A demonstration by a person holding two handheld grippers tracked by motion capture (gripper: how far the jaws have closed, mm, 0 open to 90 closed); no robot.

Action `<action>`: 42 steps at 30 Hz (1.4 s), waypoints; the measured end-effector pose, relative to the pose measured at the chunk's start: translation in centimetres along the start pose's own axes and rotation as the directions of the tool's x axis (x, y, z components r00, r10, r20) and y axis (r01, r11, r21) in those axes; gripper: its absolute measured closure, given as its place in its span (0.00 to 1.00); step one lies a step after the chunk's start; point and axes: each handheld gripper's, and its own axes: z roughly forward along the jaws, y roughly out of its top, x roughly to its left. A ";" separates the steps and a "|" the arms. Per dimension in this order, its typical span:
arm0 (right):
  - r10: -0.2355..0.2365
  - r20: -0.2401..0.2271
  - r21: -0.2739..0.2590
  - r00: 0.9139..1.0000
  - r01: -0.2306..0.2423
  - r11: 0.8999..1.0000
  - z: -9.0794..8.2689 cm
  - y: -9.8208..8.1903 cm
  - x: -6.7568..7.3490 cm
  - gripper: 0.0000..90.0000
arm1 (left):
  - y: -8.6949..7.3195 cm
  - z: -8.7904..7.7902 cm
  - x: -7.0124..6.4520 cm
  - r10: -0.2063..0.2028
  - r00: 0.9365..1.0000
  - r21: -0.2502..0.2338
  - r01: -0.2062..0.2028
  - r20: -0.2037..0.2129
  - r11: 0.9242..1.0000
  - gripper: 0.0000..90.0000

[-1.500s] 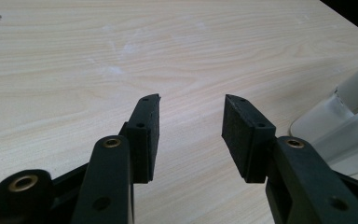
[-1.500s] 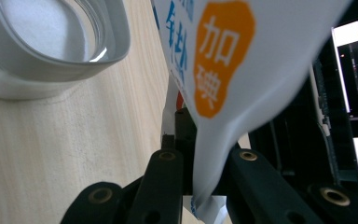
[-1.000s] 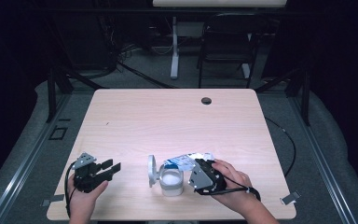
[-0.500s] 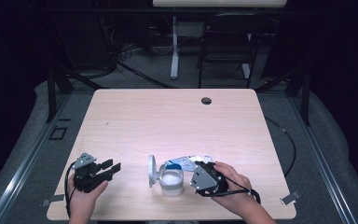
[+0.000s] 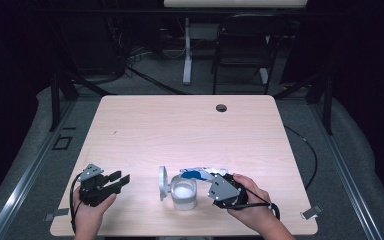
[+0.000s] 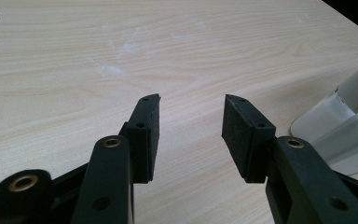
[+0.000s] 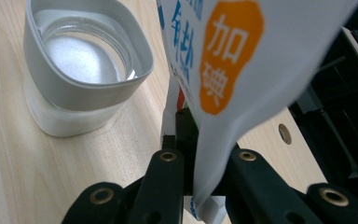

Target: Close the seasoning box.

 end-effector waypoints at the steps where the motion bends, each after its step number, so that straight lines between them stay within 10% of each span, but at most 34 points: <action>1: 0.007 -0.002 -0.003 1.000 -0.007 1.000 0.0 0.0 0.0 0.96 | 0.0 0.0 0.0 0.000 1.000 0.000 0.000 0.000 1.000 0.63; 19: 0.107 -0.015 -0.041 0.994 -0.108 0.993 0.0 -0.6 -0.5 0.97 | 0.0 0.0 0.0 -0.001 1.000 0.001 0.001 0.000 1.000 0.63; 42: 0.278 -0.021 -0.106 0.960 -0.278 0.955 1.0 -1.5 -1.4 0.97 | -0.1 0.1 0.0 0.000 1.000 -0.001 0.000 -0.002 1.000 0.63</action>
